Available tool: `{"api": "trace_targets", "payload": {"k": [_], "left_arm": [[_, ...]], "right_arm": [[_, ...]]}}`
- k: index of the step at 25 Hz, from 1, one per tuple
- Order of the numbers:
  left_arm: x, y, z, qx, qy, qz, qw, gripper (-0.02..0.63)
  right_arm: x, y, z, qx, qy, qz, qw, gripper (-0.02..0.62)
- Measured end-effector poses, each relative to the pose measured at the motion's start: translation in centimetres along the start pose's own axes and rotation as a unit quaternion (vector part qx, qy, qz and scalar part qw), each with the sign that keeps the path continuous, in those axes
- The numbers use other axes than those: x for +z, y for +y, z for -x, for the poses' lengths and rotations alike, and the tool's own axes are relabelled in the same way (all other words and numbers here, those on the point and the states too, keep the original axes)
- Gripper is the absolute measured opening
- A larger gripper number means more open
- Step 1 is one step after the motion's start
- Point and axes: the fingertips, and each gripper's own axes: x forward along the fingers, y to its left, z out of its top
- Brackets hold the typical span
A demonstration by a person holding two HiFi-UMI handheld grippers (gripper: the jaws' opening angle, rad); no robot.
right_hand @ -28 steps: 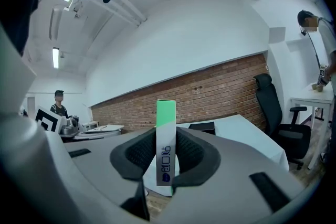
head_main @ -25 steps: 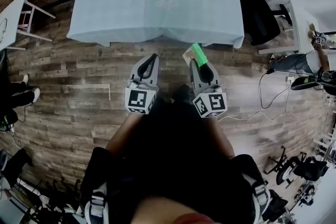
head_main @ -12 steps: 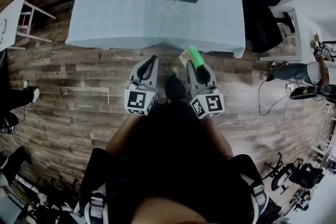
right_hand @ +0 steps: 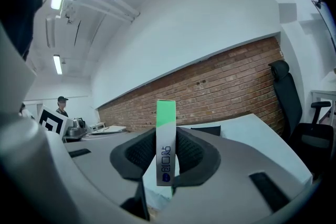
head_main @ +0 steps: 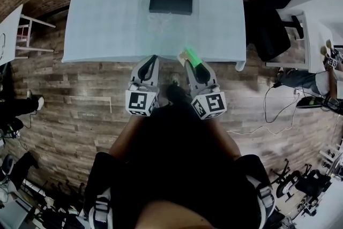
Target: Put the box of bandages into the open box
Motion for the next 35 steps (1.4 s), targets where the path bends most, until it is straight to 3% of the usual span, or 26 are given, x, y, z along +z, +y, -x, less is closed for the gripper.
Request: {"api": "trace_targets", "payload": {"k": [8, 17, 35], "left_arm": [[0.3, -0.2, -4.4, 0.022, 0.013, -0.005, 0.9997, 0.038], [1.5, 2.5, -7.3, 0.028, 0.013, 0.001, 0.9995, 0.038], [2.9, 13.0, -16.0, -0.028, 0.024, 0.006, 0.9993, 0.038]], "right_arm": [[1.0, -4.3, -3.6, 0.029, 0.004, -0.001, 1.000, 0.103], [1.6, -5.3, -7.4, 0.037, 0.015, -0.005, 0.999, 0.103], [0.7, -7.3, -19.1, -0.033, 0.042, -0.002, 0.999, 0.103]]}}
